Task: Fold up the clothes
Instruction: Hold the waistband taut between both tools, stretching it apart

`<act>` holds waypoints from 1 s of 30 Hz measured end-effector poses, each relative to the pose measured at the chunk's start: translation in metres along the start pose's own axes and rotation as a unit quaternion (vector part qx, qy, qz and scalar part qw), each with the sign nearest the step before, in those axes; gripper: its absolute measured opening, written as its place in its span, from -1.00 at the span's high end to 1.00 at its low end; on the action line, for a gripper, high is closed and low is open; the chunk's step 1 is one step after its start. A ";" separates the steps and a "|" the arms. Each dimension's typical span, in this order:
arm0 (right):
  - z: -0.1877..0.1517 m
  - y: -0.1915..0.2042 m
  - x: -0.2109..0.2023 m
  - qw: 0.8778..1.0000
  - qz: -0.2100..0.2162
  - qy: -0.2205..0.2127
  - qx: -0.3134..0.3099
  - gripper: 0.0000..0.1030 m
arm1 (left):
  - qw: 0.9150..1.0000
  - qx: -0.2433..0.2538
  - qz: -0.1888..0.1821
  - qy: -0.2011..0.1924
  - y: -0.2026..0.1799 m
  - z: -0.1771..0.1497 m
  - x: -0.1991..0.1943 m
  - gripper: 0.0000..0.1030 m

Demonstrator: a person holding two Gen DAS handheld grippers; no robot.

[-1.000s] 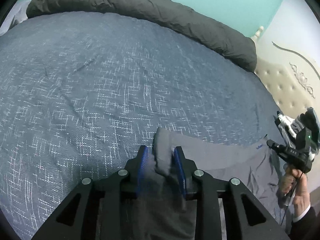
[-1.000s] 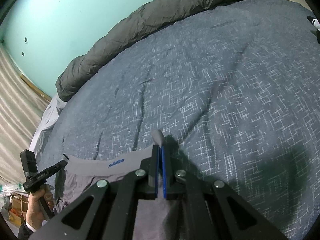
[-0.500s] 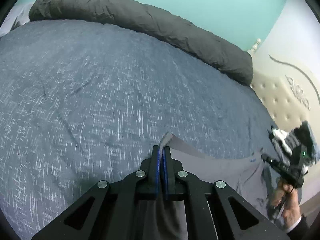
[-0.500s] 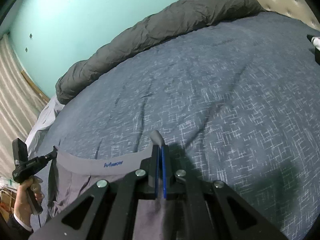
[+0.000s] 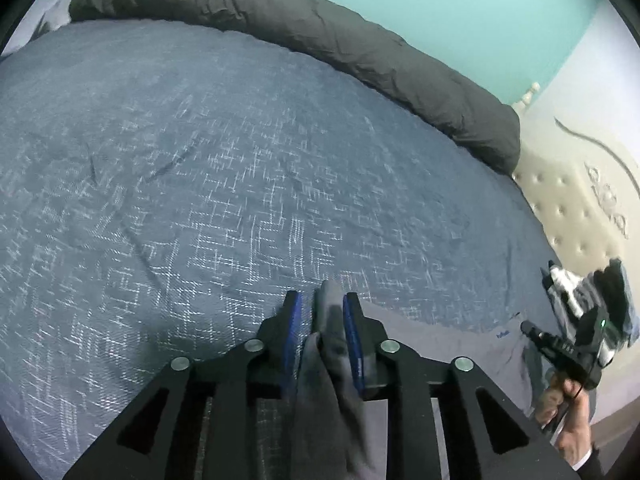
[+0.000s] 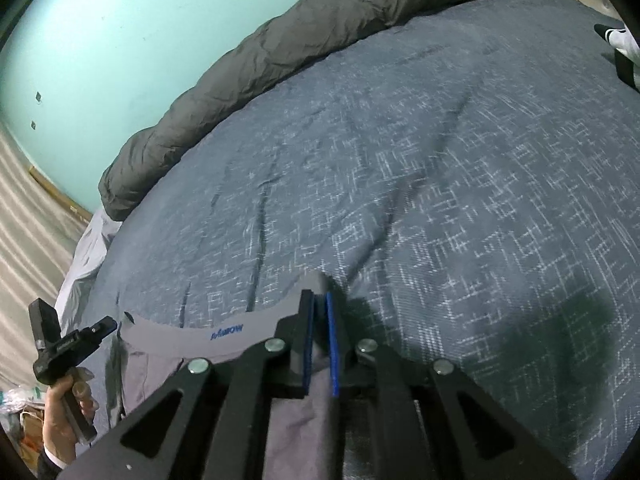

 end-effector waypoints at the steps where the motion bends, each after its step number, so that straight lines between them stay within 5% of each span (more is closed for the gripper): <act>1: 0.000 0.001 -0.001 1.000 0.001 0.000 -0.001 0.83 | 1.000 0.003 0.002 0.002 0.000 0.000 0.000 0.53; 5: 0.000 0.010 0.001 1.000 -0.003 0.007 -0.025 0.58 | 0.999 0.027 0.016 0.012 -0.005 -0.002 0.004 0.53; 10: -0.005 0.021 0.009 0.997 -0.018 0.012 -0.069 0.59 | 0.997 0.065 0.046 0.021 -0.011 -0.009 0.013 0.60; 14: -0.007 0.021 0.007 0.996 -0.036 0.000 -0.086 0.95 | 0.997 0.065 0.043 0.010 -0.010 -0.010 0.012 0.88; 24: 0.006 0.014 -0.010 0.996 -0.036 -0.049 -0.065 0.98 | 0.999 0.044 0.023 -0.023 -0.012 -0.007 0.001 0.93; 30: 0.007 0.012 -0.002 0.997 -0.040 -0.032 -0.051 0.98 | 0.999 0.039 0.028 -0.016 -0.010 -0.007 0.007 0.93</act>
Point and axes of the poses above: each gripper's, at about its wrist camera, not at the fingertips, and x roughly the way its jaws point, y to its left, z to its top, the point moved 4 cm from there along x, roughly the way its jaws point, and after that the axes turned 4 degrees about y, right-handed, at the moved point
